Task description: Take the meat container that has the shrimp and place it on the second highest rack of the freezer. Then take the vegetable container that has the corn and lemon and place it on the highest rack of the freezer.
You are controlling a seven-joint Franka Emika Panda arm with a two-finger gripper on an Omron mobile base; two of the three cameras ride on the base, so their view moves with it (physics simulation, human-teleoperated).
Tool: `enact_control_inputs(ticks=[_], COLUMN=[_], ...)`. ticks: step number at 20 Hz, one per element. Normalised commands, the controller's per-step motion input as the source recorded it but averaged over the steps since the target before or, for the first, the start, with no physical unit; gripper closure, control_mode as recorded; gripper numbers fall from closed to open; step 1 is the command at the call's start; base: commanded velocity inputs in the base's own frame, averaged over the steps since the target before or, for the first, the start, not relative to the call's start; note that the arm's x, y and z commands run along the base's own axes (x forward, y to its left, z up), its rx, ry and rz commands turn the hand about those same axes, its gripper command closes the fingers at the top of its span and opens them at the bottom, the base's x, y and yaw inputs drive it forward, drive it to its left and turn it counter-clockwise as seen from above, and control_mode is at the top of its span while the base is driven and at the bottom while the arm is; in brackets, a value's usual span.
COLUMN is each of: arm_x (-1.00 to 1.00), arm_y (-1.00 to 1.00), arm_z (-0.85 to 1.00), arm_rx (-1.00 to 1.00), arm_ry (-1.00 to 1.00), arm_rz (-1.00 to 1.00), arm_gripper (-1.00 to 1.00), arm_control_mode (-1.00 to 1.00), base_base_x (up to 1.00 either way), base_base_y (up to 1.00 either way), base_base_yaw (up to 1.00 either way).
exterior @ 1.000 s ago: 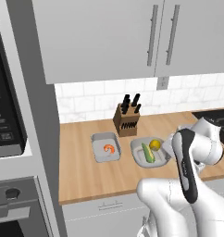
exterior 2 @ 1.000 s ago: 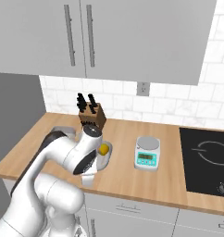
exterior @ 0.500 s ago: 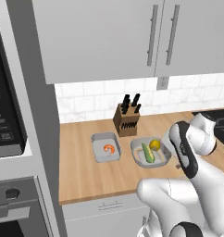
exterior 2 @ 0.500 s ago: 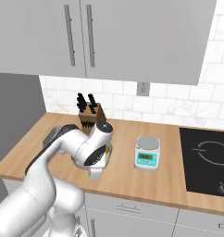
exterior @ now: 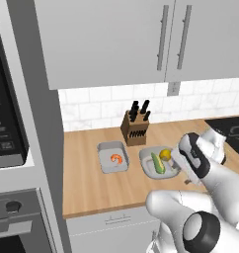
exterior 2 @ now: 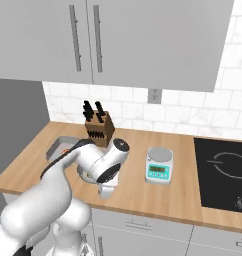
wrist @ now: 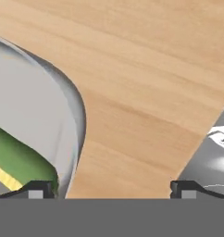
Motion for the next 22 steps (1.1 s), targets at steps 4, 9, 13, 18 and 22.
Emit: enact_control_inputs(ticks=[4,9,13,18,22], arm_x=[0.46,0.21,0.09,0.04,0.11], arm_y=[0.02,0.00,0.01,0.00,0.00], arm_z=[-0.31,-0.20,-0.27,-0.26,-0.30], arm_rx=[-0.01,-0.01,0.00,0.00,0.00], arm_ry=[0.00,0.00,0.00,0.00,0.00], arm_rz=[-0.02,-0.08,-0.10,-0.09,-0.08], arm_gripper=[-1.00,-1.00,1.00,1.00,1.00], arm_control_mode=[-1.00,-1.00,-1.00,-1.00,-1.00], base_base_x=[0.00,0.00,0.00,0.00,0.00], base_base_y=[0.00,0.00,0.00,0.00,0.00], base_base_yaw=[0.00,0.00,0.00,0.00,0.00])
